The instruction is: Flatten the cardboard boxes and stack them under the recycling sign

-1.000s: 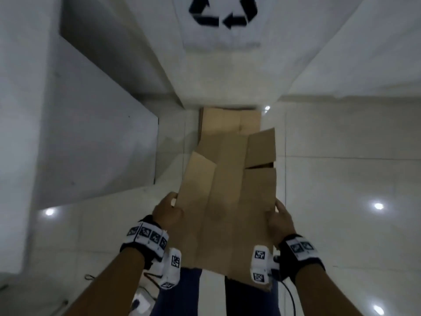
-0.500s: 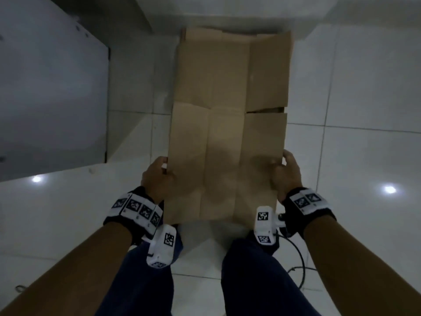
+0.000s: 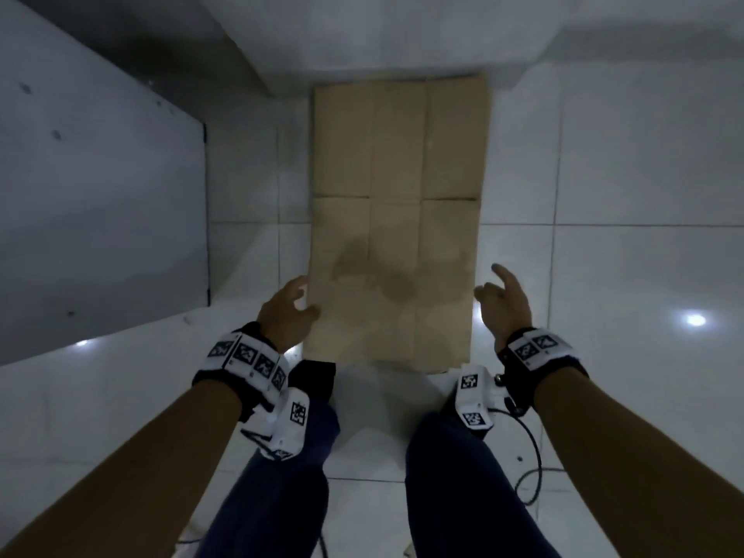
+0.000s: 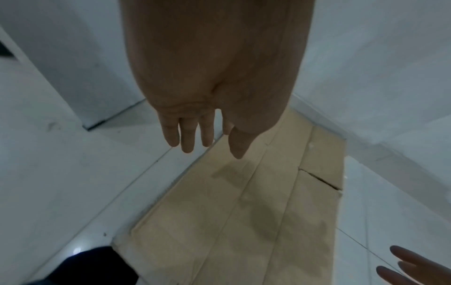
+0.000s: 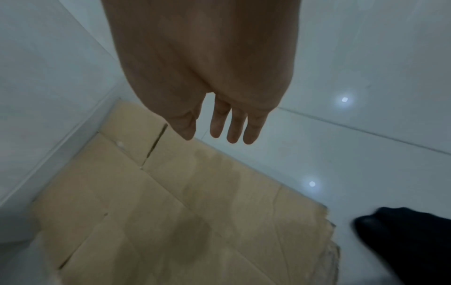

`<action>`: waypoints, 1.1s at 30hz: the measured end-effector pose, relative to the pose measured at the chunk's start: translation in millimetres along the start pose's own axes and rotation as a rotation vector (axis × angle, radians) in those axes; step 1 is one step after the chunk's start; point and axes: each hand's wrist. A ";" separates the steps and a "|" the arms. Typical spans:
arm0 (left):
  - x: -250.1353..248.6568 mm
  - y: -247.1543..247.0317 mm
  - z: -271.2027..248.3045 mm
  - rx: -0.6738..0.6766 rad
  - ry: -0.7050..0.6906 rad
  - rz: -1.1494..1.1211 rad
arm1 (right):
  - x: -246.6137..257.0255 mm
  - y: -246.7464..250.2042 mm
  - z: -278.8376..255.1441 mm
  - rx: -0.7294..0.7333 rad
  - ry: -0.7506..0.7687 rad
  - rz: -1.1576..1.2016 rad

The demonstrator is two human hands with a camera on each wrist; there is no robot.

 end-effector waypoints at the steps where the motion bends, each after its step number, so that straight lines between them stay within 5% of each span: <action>1: -4.6 11.5 -15.7 0.010 -0.013 0.008 | 9.4 9.6 -19.2 -0.003 -0.003 0.001; 16: -66.2 180.9 -283.7 0.094 -0.255 -0.008 | 139.5 101.3 -327.7 0.020 0.199 -0.195; 24: -28.9 223.8 -401.8 0.034 -0.264 -0.137 | 147.1 125.6 -426.9 0.070 0.203 -0.191; 33: 86.8 244.2 -496.4 0.004 -0.245 -0.263 | 105.6 146.1 -477.5 0.243 0.225 -0.381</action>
Point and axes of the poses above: each hand's wrist, its own z-axis towards the middle knuckle, its own y-axis out of the back of the hand, x = y × z, and after that the axes turned 7 degrees about y, right-handed
